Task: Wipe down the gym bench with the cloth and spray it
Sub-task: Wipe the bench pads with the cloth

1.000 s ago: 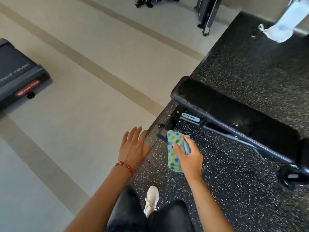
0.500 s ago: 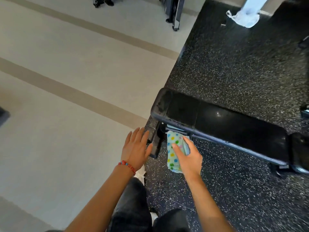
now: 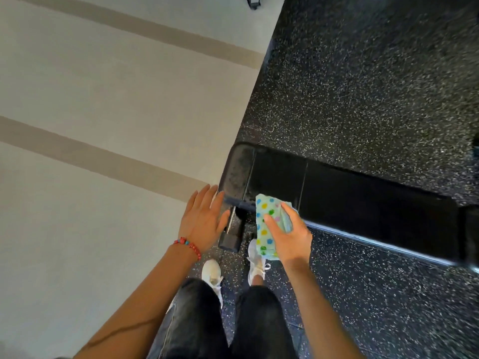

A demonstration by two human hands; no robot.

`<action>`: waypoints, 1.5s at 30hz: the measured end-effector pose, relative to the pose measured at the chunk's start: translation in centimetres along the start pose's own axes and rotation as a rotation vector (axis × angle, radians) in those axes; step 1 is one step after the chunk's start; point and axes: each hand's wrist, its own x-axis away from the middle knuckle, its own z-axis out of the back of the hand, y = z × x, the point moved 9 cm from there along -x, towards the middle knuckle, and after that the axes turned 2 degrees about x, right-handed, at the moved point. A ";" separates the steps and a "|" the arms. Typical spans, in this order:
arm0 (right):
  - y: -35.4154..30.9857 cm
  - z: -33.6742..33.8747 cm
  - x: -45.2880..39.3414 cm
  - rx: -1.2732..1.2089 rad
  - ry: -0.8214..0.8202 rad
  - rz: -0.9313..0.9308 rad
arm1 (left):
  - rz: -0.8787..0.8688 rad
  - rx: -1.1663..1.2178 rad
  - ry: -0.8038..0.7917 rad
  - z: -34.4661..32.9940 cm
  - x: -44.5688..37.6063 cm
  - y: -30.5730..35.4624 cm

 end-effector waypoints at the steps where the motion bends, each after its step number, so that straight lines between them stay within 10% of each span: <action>1: 0.3 -0.3 -1.4 0.002 -0.015 0.012 | 0.015 0.003 -0.001 -0.7 -0.8 -0.2; 20: 6.9 -12.4 -24.6 0.417 -0.289 0.338 | 0.301 0.170 0.027 -20.7 -12.2 -6.5; 33: 6.9 -18.9 -27.8 0.749 0.121 0.694 | 0.283 0.236 0.183 -27.4 -13.7 -10.5; 45: 5.0 -21.2 -28.7 0.818 0.015 0.847 | 0.229 0.208 0.166 -27.2 -13.4 -10.5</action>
